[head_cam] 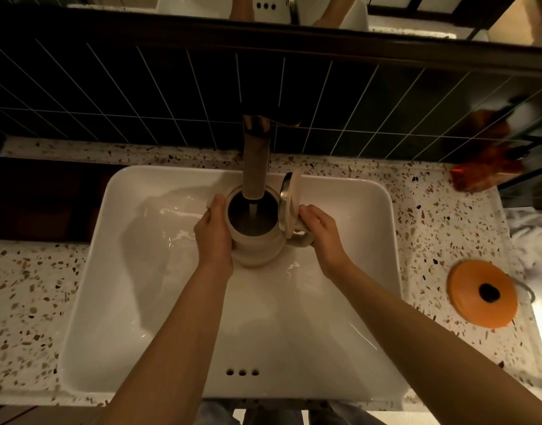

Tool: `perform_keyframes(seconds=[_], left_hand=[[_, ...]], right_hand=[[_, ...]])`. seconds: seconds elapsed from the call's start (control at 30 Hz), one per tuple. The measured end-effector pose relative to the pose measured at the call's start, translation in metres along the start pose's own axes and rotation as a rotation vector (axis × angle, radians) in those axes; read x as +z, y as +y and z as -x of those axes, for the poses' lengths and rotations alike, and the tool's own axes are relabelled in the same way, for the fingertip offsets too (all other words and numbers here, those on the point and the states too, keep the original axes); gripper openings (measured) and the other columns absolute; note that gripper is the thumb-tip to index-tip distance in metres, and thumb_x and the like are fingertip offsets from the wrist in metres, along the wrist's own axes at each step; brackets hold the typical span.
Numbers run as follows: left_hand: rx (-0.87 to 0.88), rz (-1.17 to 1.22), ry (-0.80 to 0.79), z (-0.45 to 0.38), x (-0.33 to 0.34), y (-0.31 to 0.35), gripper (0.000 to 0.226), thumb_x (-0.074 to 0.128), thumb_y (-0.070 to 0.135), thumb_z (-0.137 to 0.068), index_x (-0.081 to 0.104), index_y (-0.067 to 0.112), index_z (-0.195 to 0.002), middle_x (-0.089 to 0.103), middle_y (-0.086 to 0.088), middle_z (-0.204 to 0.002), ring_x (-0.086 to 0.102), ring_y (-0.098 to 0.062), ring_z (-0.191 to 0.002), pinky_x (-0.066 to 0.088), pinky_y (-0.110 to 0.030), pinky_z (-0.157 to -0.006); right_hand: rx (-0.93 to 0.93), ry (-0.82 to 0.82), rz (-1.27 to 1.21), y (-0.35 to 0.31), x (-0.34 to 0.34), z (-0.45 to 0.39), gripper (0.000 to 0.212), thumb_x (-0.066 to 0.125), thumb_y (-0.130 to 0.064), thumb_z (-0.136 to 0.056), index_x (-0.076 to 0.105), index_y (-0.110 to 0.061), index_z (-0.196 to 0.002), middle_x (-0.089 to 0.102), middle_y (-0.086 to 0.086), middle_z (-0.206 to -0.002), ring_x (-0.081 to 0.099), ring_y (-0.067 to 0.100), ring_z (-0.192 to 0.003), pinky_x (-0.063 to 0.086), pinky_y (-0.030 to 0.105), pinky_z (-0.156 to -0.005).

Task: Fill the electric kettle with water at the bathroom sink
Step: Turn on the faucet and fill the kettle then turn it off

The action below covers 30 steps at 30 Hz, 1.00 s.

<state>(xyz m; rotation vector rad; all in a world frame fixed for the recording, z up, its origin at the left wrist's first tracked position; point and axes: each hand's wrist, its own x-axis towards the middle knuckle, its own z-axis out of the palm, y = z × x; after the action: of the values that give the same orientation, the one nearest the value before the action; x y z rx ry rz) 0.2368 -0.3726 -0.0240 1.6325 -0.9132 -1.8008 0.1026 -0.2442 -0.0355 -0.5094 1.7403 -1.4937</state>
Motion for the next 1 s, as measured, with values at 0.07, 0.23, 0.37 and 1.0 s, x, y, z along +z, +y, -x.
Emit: perform_keyframes(seconds=[0.07,0.23,0.37,1.0], left_hand=[[-0.005,0.001,0.008,0.0,0.0,0.0,0.041,0.062,0.052,-0.083,0.074,0.02,-0.105,0.077,0.002,-0.094,0.07,-0.014,-0.09,0.052,-0.029,-0.071],[0.013,-0.029,-0.016,0.0,-0.002,0.0,0.032,0.063,0.052,-0.083,0.075,0.023,-0.091,0.077,0.007,-0.084,0.07,-0.015,-0.088,0.049,-0.029,-0.068],[0.002,-0.05,-0.046,-0.001,-0.005,0.003,0.028,0.064,0.052,-0.083,0.073,0.026,-0.084,0.076,0.017,-0.073,0.066,-0.009,-0.085,0.049,-0.031,-0.069],[0.035,-0.152,-0.124,0.005,-0.006,0.004,0.029,0.063,0.054,-0.085,0.073,0.047,-0.058,0.069,0.025,-0.059,0.059,-0.006,-0.078,0.05,-0.044,-0.084]], right_hand=[[0.028,-0.008,-0.021,-0.001,0.001,0.001,0.037,0.046,-0.023,-0.1,0.069,0.007,-0.095,0.069,0.007,-0.086,0.067,0.004,-0.075,0.052,0.015,-0.065],[0.075,-0.037,0.025,0.001,-0.002,0.0,0.043,0.046,-0.024,-0.101,0.072,-0.005,-0.072,0.072,-0.003,-0.066,0.066,0.001,-0.061,0.05,0.011,-0.057],[0.073,-0.032,0.084,0.004,-0.004,-0.002,0.055,0.046,-0.03,-0.1,0.062,0.016,-0.075,0.06,0.02,-0.069,0.058,0.007,-0.053,0.049,0.012,-0.056],[0.189,-0.04,0.04,0.0,-0.011,-0.004,0.075,0.055,-0.052,-0.085,0.057,0.023,-0.083,0.059,0.027,-0.076,0.057,0.031,-0.075,0.054,0.042,-0.079]])
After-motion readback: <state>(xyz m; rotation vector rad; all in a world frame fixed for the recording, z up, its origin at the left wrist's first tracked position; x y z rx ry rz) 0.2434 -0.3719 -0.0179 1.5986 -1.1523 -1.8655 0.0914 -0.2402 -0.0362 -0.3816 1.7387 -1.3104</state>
